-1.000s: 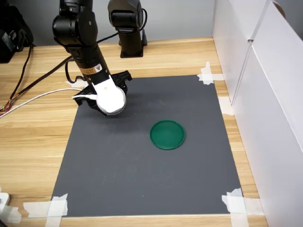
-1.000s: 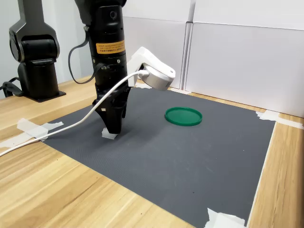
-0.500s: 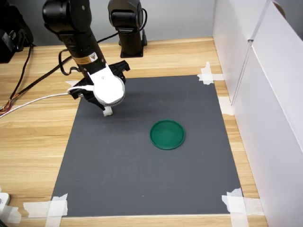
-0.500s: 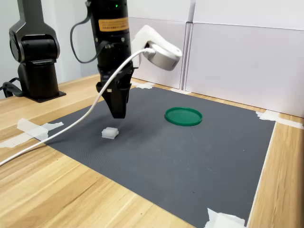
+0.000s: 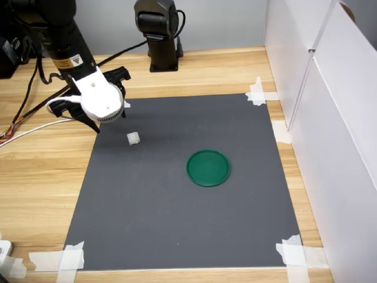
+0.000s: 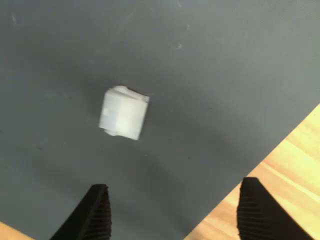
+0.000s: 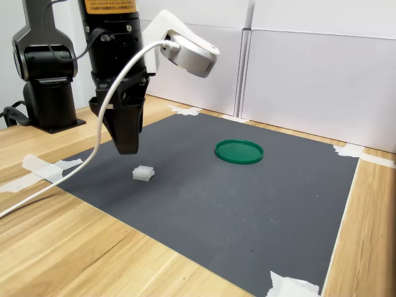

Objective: Grasp a white terminal and put it in the green lid.

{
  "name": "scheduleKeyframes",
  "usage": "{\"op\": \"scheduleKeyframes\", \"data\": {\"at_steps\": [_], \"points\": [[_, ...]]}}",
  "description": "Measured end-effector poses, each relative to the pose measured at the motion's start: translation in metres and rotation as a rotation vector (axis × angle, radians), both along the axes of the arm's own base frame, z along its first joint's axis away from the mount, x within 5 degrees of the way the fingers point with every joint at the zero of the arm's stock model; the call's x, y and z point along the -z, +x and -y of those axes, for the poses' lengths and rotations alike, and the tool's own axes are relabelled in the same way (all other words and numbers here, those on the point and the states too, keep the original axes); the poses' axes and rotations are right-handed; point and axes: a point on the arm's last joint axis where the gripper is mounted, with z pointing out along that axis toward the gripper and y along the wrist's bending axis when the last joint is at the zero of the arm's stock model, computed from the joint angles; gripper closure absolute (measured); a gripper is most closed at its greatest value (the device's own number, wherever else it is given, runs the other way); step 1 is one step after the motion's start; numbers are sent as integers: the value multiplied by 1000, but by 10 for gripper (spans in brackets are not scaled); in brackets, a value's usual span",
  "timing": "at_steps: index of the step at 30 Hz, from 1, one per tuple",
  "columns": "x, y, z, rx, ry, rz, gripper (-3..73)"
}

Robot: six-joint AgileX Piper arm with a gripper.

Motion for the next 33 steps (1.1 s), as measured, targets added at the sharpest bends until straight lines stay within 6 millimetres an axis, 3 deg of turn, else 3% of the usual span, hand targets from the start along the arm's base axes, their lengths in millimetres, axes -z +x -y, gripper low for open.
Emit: {"op": "scheduleKeyframes", "data": {"at_steps": [7, 13, 23, 33], "points": [[20, 6, 1, -33, 20, -23, 76], [39, -1, -1, -58, 9, -35, 76], [51, 8, -22, -95, -36, -22, 76], [64, 11, -20, -88, -50, -59, 76]]}}
